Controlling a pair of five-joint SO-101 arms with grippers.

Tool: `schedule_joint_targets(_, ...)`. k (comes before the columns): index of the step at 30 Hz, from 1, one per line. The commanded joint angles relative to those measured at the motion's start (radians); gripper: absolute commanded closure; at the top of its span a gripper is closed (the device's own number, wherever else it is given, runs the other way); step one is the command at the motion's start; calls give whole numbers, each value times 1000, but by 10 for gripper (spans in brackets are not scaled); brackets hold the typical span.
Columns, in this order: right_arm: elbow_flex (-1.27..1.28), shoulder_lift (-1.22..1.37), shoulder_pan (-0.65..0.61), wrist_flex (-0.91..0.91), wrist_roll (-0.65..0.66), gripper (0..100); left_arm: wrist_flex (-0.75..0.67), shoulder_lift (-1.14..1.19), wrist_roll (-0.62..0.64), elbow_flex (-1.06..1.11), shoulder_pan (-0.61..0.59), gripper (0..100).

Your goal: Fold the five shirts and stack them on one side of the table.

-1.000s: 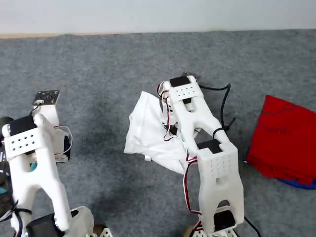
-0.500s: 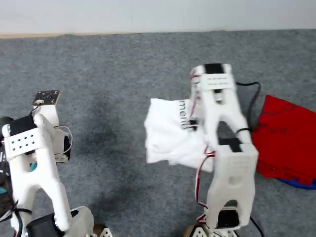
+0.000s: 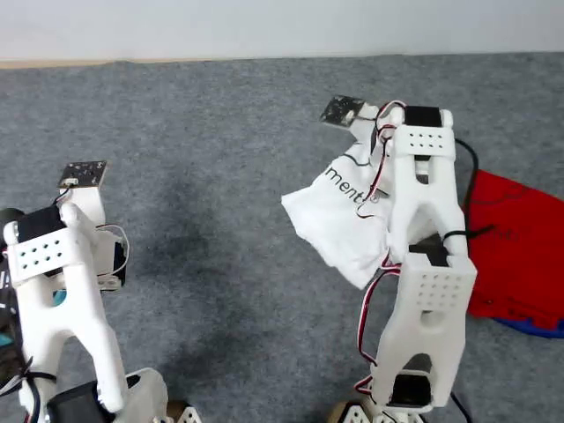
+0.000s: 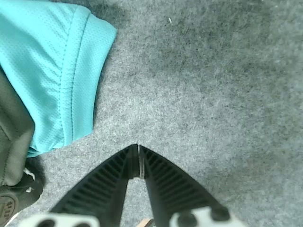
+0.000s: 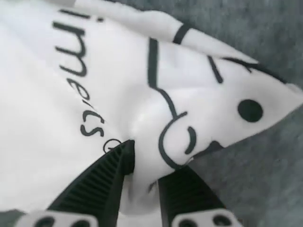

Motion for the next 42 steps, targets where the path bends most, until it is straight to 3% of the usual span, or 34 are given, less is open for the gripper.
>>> schedule_joint_targets(1,-58,2,-7,-85,64,978,-5,-25,2,-2,0,994)
schedule_joint_targets(5,-58,-12,-7,-133,11,845,-12,-25,2,27,0,994)
schedule_joint_targets(13,-58,-113,-18,-136,-545,719,-12,-29,2,27,2,994)
schedule_joint_targets(27,-55,-203,-74,219,-1548,717,-32,-25,2,33,5,994)
schedule_joint_targets(30,-54,-200,-101,225,-1645,686,-32,-25,2,33,6,994)
schedule_joint_targets(36,-57,-116,-111,130,-1757,496,-32,-25,2,33,6,994)
schedule_joint_targets(42,-57,21,-108,7,-1765,494,-29,-25,2,33,6,994)
